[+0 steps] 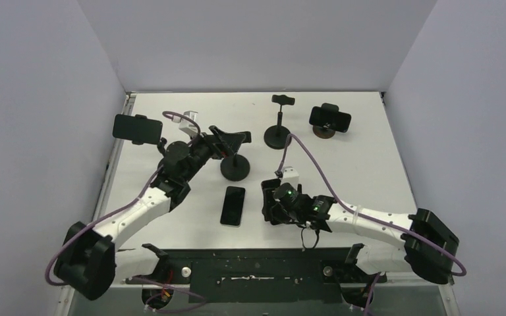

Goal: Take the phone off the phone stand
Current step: Place the phone at the center of the board.

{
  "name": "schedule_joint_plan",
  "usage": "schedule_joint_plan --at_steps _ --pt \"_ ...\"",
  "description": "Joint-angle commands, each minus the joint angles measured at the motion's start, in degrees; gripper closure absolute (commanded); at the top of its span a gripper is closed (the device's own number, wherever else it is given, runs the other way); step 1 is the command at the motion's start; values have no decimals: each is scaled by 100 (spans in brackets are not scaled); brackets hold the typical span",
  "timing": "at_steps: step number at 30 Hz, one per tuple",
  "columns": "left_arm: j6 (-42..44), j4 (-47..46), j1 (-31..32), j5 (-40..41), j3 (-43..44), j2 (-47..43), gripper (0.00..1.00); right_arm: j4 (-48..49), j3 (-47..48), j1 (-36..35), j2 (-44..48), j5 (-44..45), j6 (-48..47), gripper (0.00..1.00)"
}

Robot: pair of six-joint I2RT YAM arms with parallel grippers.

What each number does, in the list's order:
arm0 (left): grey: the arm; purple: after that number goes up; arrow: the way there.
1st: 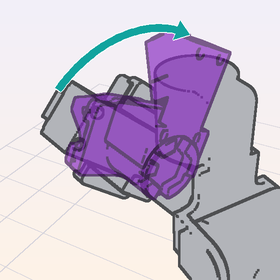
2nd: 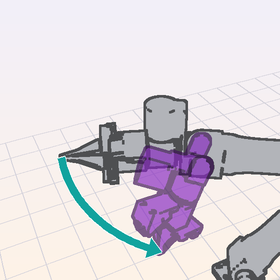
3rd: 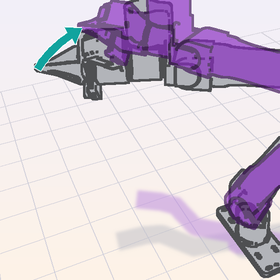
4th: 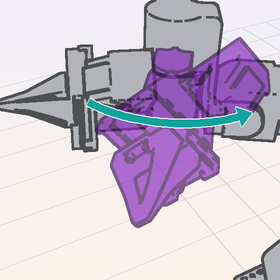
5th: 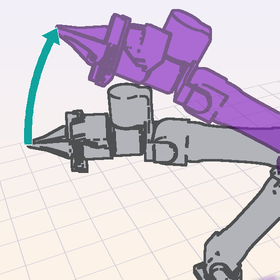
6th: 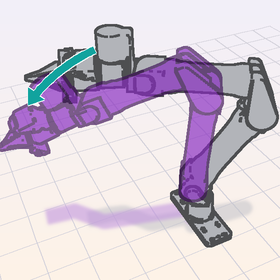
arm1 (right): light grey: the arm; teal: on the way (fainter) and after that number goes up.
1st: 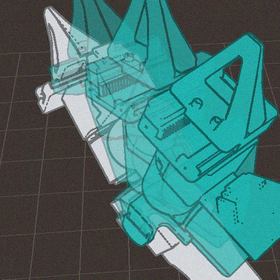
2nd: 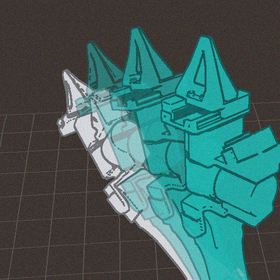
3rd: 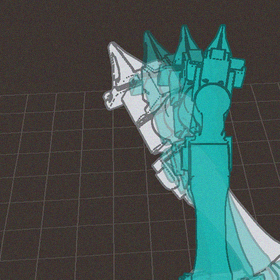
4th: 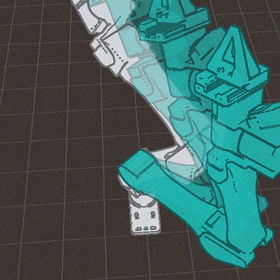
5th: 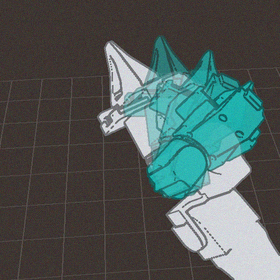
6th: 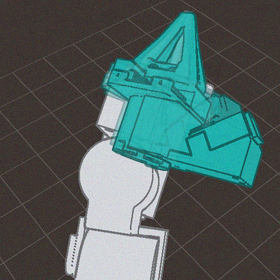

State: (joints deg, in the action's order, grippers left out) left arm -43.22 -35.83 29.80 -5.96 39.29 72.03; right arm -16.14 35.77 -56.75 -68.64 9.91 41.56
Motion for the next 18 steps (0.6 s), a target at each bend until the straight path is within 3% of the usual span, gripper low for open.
schedule_joint_plan --at_steps 1,4,8,16,18 --pt "616 1178 123 1025 68 -1390 3 410 541 -171 -559 670 721 100" --pt "863 1555 165 1289 -152 -2094 3 323 796 -270 -994 814 932 100" --pt "1020 1222 175 1059 -471 -2320 6 442 948 -343 -1310 833 1025 100" --pt "884 538 175 596 -323 -1865 49 146 993 -345 -1039 1181 890 100" --pt "917 511 175 596 -217 -1727 70 70 949 -345 -896 1256 858 100"
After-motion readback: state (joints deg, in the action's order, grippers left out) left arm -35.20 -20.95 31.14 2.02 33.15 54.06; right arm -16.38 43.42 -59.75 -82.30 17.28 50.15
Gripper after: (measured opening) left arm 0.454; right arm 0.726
